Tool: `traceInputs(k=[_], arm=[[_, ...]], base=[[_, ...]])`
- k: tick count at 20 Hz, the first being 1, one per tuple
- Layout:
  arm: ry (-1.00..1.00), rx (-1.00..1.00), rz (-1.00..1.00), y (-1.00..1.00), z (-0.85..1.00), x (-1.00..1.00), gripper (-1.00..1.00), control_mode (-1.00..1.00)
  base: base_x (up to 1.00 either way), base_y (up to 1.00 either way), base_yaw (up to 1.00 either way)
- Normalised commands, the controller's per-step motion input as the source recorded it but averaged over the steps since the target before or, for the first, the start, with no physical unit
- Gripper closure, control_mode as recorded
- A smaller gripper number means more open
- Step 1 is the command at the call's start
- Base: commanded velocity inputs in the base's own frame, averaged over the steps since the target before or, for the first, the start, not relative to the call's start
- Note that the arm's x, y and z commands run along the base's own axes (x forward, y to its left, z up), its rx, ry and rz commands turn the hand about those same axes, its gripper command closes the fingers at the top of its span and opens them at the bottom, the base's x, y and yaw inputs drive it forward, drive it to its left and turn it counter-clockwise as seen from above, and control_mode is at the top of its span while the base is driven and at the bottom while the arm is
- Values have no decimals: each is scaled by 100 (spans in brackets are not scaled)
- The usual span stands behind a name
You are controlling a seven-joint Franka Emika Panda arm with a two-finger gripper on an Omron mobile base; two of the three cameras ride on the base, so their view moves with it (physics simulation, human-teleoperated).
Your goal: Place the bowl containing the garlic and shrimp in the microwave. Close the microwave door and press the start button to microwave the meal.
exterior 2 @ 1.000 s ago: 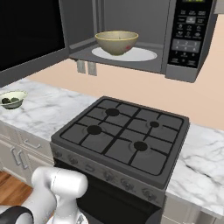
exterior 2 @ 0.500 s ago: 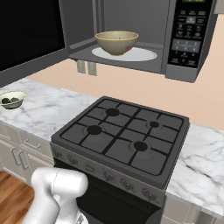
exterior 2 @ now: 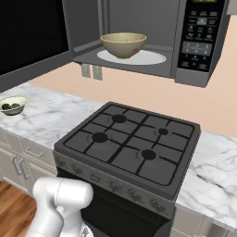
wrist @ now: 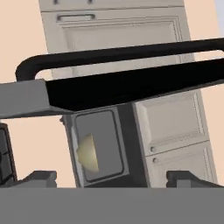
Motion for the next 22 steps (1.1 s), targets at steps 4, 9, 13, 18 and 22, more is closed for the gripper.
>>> traceInputs(k=[4, 9, 13, 18, 22], arm=[[0, -22, 0, 100, 0, -3, -100, -100], [0, -17, -5, 85, 0, 5, -100, -100], [7, -6, -9, 44, 0, 57, -100, -100], [6, -4, -11, 26, 0, 68, -100, -100], [4, -8, -13, 34, 0, 64, -100, -100]], base=[[0, 0, 0], [0, 0, 0], [0, 0, 0], [0, 0, 0], [0, 0, 0]])
